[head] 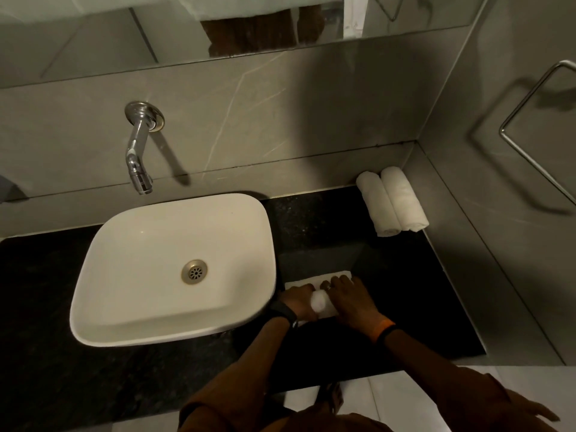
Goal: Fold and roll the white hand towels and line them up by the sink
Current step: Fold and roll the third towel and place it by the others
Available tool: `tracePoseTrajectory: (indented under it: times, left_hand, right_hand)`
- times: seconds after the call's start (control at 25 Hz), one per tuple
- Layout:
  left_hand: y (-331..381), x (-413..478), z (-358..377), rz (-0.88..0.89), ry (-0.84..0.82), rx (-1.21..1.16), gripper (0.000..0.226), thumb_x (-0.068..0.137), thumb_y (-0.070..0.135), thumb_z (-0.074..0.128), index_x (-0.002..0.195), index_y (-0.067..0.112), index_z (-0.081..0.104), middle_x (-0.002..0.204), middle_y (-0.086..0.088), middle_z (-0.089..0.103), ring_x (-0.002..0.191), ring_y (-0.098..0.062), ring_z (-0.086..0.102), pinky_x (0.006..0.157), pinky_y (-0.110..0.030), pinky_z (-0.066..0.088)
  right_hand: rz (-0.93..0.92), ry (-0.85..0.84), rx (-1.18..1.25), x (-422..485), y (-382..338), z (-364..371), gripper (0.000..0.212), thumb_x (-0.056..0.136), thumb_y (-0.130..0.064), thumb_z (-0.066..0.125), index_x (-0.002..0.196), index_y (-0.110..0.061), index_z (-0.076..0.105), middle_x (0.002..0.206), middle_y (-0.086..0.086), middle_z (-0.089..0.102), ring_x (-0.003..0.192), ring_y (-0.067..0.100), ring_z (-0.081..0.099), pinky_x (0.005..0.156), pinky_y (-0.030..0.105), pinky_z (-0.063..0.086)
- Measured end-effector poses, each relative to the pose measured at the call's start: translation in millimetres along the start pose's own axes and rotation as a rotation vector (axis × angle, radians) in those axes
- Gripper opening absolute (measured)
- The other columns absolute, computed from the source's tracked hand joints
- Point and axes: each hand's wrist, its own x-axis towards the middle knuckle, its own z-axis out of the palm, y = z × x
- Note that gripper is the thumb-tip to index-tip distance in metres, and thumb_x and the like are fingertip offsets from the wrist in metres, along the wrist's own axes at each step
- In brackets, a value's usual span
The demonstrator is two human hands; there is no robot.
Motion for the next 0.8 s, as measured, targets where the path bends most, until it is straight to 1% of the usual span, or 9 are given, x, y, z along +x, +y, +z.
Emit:
tracePoseTrajectory:
  times: [0.12, 0.16, 0.28, 0.4, 0.48, 0.56, 0.64, 0.72, 0.8]
  left_hand:
    - [5, -10, 33, 0.011, 0.393, 0.343, 0.064, 0.077, 0.051, 0.065, 0.133, 0.025, 0.046, 0.116, -0.009, 0.06, 0.106, -0.033, 0.057, 0.095, -0.055, 0.04]
    - [4, -9, 40, 0.051, 0.432, 0.409, 0.064, 0.08, 0.051, 0.062, 0.135, 0.023, 0.045, 0.118, -0.011, 0.058, 0.108, -0.034, 0.055, 0.097, -0.057, 0.037]
    - [-2, 3, 28, 0.039, 0.278, 0.299, 0.08, 0.078, 0.048, 0.062, 0.144, 0.018, 0.028, 0.144, -0.015, 0.039, 0.132, -0.036, 0.034, 0.107, -0.063, 0.016]
    - [-3, 10, 10, 0.054, 0.342, 0.217, 0.086, 0.072, 0.052, 0.064, 0.144, 0.019, 0.031, 0.149, -0.012, 0.035, 0.138, -0.034, 0.026, 0.109, -0.065, 0.011]
    - [-3, -2, 21, 0.118, 0.521, 0.201, 0.084, 0.071, 0.042, 0.07, 0.142, 0.015, 0.035, 0.146, -0.017, 0.038, 0.139, -0.037, 0.024, 0.11, -0.064, 0.014]
    - [-1, -19, 47, 0.208, 0.739, 0.04, 0.074, 0.078, 0.027, 0.069, 0.142, 0.011, 0.037, 0.146, -0.02, 0.036, 0.14, -0.036, 0.024, 0.112, -0.057, 0.022]
    - [2, -22, 66, 0.103, 0.784, -0.283, 0.075, 0.079, 0.022, 0.07, 0.145, 0.015, 0.033, 0.15, -0.014, 0.026, 0.139, -0.026, 0.026, 0.112, -0.049, 0.026]
    - [7, -14, 68, -0.033, 0.651, -0.677, 0.11, 0.06, 0.051, 0.081, 0.149, 0.026, 0.02, 0.155, 0.001, 0.012, 0.138, -0.008, 0.017, 0.113, -0.047, 0.024]
    - [16, -1, 57, 0.037, 0.436, -0.809, 0.127, 0.051, 0.056, 0.081, 0.15, 0.025, 0.007, 0.153, 0.005, 0.014, 0.137, -0.006, 0.019, 0.114, -0.036, 0.023]
  right_hand:
    - [0.04, -0.026, 0.025, 11, 3, -7, 0.069, 0.074, -0.053, 0.064, 0.131, -0.019, 0.045, 0.131, 0.006, 0.056, 0.118, 0.026, 0.05, 0.103, 0.045, 0.033]
    - [0.059, -0.067, 0.044, 15, 4, -11, 0.065, 0.074, -0.055, 0.062, 0.127, -0.02, 0.049, 0.13, 0.006, 0.057, 0.118, 0.026, 0.05, 0.103, 0.045, 0.032]
    - [0.062, -0.098, 0.035, 17, 2, -9, 0.077, 0.069, -0.059, 0.064, 0.133, -0.02, 0.044, 0.14, 0.01, 0.041, 0.129, 0.031, 0.034, 0.105, 0.05, 0.026]
    - [0.024, 0.045, -0.007, 6, 1, -3, 0.086, 0.067, -0.052, 0.069, 0.138, -0.019, 0.033, 0.14, 0.01, 0.038, 0.128, 0.032, 0.034, 0.102, 0.05, 0.029]
    - [0.047, 0.05, 0.057, 7, 3, -5, 0.081, 0.07, -0.052, 0.068, 0.137, -0.02, 0.037, 0.139, 0.009, 0.043, 0.126, 0.029, 0.041, 0.1, 0.045, 0.035]
    - [0.149, 0.044, 0.24, 17, 9, -9, 0.074, 0.069, -0.06, 0.064, 0.13, -0.023, 0.045, 0.132, 0.007, 0.053, 0.117, 0.027, 0.053, 0.093, 0.038, 0.044]
    - [0.265, 0.052, 0.497, 23, 14, -9, 0.076, 0.066, -0.066, 0.059, 0.127, -0.023, 0.047, 0.125, 0.006, 0.06, 0.109, 0.027, 0.059, 0.089, 0.037, 0.05]
    - [0.35, 0.064, 0.705, 23, 21, -9, 0.081, 0.067, -0.063, 0.061, 0.132, -0.019, 0.042, 0.127, 0.008, 0.057, 0.111, 0.028, 0.057, 0.091, 0.038, 0.047]
    - [0.391, 0.086, 0.863, 25, 27, -7, 0.077, 0.075, -0.054, 0.066, 0.136, -0.015, 0.037, 0.133, 0.01, 0.048, 0.116, 0.029, 0.052, 0.093, 0.035, 0.043]
